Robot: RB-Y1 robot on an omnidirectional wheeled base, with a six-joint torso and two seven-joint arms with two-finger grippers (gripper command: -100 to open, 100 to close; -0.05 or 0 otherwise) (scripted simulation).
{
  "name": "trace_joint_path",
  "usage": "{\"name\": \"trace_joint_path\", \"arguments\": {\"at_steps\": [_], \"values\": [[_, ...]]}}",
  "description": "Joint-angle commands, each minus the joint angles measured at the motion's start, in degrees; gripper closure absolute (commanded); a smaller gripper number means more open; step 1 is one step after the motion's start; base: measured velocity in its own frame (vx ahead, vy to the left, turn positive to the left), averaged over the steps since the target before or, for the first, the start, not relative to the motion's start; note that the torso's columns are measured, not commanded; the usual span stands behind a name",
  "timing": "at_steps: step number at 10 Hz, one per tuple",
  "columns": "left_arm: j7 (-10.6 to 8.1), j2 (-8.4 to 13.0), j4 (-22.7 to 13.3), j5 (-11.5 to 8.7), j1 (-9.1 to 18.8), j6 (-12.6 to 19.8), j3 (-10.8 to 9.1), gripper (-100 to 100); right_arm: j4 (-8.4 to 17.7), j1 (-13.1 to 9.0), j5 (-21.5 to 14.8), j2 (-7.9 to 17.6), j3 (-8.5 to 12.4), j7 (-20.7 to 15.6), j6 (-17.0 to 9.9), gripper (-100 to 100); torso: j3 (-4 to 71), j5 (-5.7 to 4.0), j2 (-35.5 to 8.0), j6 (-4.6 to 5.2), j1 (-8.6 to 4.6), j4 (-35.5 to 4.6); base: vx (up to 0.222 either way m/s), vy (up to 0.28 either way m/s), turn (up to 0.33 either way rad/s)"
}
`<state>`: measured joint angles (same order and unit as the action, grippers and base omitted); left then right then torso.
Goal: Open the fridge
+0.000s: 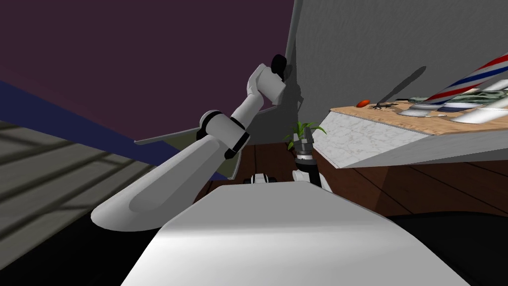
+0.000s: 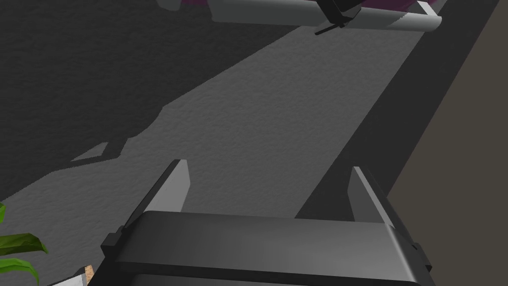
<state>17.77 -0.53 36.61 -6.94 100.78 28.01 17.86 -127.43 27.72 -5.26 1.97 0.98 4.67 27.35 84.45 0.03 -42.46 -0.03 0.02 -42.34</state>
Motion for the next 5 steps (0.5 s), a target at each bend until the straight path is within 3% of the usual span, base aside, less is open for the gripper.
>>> {"name": "trace_joint_path", "arguments": {"at_steps": [1,5], "values": [[0.01,0.0,0.0,0.0,-0.02,-0.02,0.0,0,0.0,0.0,0.0,0.0,0.0,0.0,0.0,0,0.05,-0.03,0.08,0.02,-0.04,0.03,0.0,0.0,0.0],[0.01,0.01,0.0,0.0,-0.01,-0.02,0.0,0,0.0,0.0,0.0,0.0,0.0,0.0,0.0,0,0.13,-0.03,0.2,0.03,-0.02,0.07,0.0,0.0,0.0]]}}
